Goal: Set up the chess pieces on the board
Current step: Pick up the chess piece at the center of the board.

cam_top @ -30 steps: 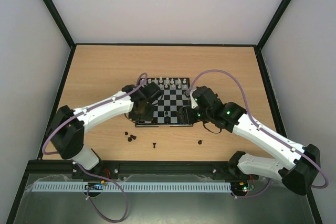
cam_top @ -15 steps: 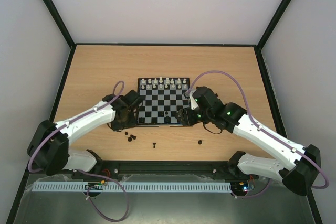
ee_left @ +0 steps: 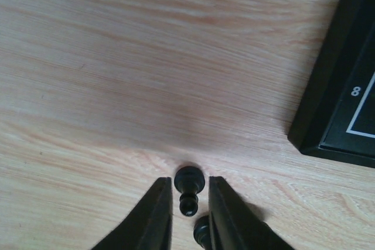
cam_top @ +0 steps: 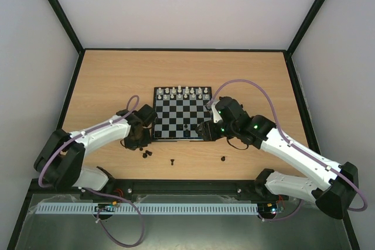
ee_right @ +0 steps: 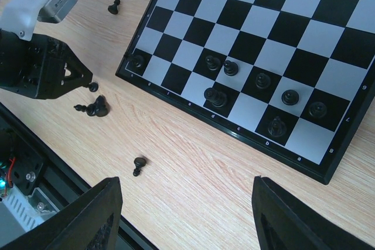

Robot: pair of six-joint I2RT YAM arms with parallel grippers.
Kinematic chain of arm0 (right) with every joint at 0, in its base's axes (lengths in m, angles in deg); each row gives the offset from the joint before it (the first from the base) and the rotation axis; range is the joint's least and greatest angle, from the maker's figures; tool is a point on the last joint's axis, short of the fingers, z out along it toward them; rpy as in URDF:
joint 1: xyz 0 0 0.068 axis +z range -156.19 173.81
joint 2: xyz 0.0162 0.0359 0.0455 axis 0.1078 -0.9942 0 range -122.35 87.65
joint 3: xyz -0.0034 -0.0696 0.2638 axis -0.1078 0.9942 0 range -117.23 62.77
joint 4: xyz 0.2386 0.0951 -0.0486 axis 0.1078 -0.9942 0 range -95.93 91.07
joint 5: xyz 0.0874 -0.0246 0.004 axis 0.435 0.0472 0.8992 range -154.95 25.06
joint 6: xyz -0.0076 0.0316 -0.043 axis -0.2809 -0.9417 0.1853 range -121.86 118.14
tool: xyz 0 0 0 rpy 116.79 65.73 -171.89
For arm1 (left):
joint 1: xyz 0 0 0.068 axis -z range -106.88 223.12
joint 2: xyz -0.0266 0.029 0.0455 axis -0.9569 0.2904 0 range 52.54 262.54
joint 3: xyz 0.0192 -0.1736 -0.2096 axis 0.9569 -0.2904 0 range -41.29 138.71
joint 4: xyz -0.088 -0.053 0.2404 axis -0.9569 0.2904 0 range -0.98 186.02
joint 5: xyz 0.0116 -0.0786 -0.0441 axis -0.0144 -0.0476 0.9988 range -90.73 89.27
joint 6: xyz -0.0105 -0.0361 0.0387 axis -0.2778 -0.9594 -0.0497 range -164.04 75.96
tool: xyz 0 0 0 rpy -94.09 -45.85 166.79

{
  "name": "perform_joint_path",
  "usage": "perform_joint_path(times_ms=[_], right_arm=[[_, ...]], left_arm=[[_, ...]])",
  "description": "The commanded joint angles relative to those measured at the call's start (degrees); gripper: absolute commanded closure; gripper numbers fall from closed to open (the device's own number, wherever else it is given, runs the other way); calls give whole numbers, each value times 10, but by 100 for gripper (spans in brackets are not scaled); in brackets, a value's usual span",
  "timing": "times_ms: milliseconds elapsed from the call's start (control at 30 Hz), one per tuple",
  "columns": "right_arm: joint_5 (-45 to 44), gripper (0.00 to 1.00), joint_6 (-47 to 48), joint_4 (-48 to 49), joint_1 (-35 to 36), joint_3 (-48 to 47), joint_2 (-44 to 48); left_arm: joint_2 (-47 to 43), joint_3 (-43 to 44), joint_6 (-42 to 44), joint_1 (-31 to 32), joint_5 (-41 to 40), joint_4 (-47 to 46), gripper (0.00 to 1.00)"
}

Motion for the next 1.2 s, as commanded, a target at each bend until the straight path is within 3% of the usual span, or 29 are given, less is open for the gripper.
perform_joint_path(times_ms=[0,200,367,467,700,1000,1167], right_arm=[[8,39,9,-5,-2,7,11],[8,39,9,-4,-2,9,10],[11,39,9,-3,-2,11,9],[14,39,9,-2,-2,11,7],[14,39,9,-1,-2,12,6],[22,39,9,3,-2,13,3],[19,39,9,2,-2,13,5]], left_arm=[[15,-7,11,-5,8,-19,84],[24,-10,15,-6,10,-22,87],[19,-10,11,-6,4,-11,66],[14,-12,9,-6,-1,-6,61],[-11,-36,-2,0,18,-7,73],[-27,-56,-14,6,21,-16,75],[-16,-45,-7,7,19,-13,90]])
